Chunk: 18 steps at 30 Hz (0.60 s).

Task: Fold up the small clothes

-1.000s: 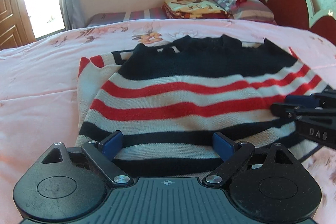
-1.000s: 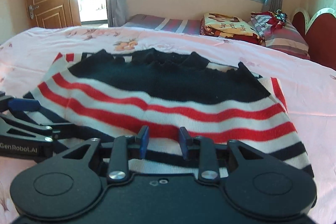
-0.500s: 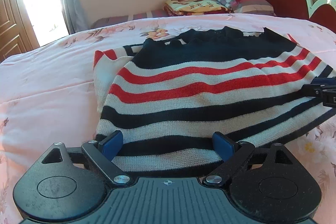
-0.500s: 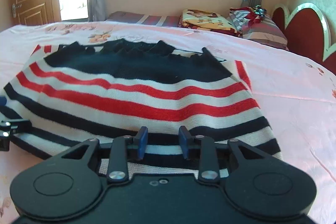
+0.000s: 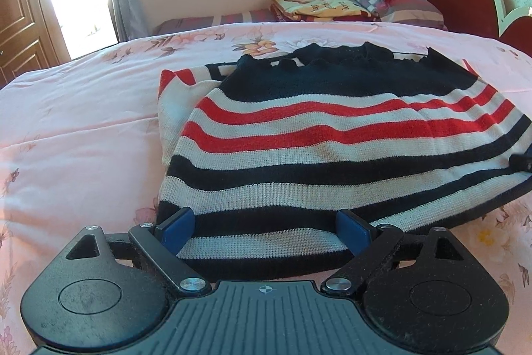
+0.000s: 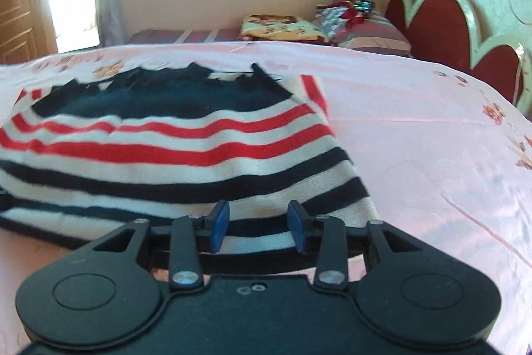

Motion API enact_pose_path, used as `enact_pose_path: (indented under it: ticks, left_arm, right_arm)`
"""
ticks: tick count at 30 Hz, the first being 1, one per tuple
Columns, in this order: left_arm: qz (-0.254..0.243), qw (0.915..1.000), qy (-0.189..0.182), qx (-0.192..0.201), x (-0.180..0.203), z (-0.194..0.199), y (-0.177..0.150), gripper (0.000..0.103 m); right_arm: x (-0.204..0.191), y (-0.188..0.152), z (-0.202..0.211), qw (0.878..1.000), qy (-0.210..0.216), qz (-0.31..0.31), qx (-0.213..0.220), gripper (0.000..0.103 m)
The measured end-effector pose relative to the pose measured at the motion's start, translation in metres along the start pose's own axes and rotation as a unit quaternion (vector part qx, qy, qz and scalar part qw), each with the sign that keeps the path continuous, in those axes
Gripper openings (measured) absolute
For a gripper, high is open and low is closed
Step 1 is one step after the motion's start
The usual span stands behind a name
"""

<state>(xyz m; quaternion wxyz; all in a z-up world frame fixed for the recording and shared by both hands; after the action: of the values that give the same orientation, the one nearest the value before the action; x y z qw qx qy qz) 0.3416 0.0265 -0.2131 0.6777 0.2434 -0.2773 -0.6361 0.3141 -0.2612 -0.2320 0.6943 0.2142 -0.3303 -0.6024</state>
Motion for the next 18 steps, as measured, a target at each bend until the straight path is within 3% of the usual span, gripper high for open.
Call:
enact_pose_path:
  ticks: [7, 18]
  left_arm:
    - [0.032, 0.9994, -0.007, -0.007, -0.003, 0.012, 0.007, 0.091]
    - [0.099, 0.9938, -0.016, -0.047, -0.005, 0.017, 0.004, 0.092]
  right_arm:
    - [-0.002, 0.016, 0.017, 0.998, 0.041, -0.052, 0.020, 0.039]
    - [-0.047, 0.042, 0.030, 0.994, 0.095, -0.020, 0.044, 0.050]
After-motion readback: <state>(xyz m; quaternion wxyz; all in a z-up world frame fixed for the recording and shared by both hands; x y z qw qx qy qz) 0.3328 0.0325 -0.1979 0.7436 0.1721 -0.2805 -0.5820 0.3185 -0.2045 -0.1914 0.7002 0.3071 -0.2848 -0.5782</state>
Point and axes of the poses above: each gripper's, at about its wrist camera, not at the fingertips, and z roughly against the way its jaws point, x to its right, y to its top, the point moved 7 cm from there along -z, roughly the way its jaws point, and after that the axes turned 13 degrees about z, right-handed, at the moved point
